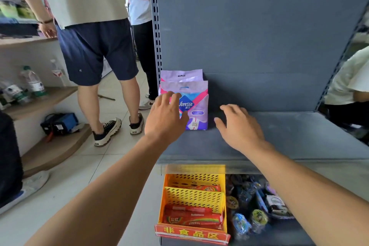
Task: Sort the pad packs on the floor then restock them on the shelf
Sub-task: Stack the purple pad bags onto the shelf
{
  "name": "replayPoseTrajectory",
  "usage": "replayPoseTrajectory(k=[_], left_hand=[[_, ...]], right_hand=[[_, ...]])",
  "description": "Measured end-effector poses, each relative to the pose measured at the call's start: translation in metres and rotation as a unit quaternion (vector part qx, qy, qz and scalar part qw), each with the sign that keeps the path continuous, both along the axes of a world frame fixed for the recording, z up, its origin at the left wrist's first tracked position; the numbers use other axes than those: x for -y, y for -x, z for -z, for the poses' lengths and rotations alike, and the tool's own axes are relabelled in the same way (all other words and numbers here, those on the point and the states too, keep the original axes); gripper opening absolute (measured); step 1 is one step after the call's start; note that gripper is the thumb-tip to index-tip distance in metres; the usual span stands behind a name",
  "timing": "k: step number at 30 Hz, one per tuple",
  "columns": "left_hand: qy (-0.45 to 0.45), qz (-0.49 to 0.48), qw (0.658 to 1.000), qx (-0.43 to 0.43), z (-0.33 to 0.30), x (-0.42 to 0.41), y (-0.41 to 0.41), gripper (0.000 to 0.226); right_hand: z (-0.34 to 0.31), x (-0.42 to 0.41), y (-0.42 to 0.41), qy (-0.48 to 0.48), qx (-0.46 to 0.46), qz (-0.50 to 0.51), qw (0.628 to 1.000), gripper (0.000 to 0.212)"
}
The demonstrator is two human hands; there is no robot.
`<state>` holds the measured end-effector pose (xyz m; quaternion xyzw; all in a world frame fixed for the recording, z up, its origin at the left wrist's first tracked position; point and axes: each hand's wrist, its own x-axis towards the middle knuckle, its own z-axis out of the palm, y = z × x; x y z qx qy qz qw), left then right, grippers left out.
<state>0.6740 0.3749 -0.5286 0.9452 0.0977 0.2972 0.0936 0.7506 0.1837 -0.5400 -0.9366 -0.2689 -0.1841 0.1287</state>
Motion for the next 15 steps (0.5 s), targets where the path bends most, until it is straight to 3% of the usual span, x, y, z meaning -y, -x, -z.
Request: replayPoseTrajectory(k=[6,15], left_hand=[[-0.008,0.094,0.995,-0.016,-0.034,0.079,0.012,0.044],[-0.072,0.229,0.966,-0.100,-0.034,0.243,0.027,0.050]], right_hand=[[-0.032,0.064,0.046,0.026,0.025,0.020,0.999,0.048],[-0.030,0.246,0.117,0.054,0.009,0.173,0.983,0.050]])
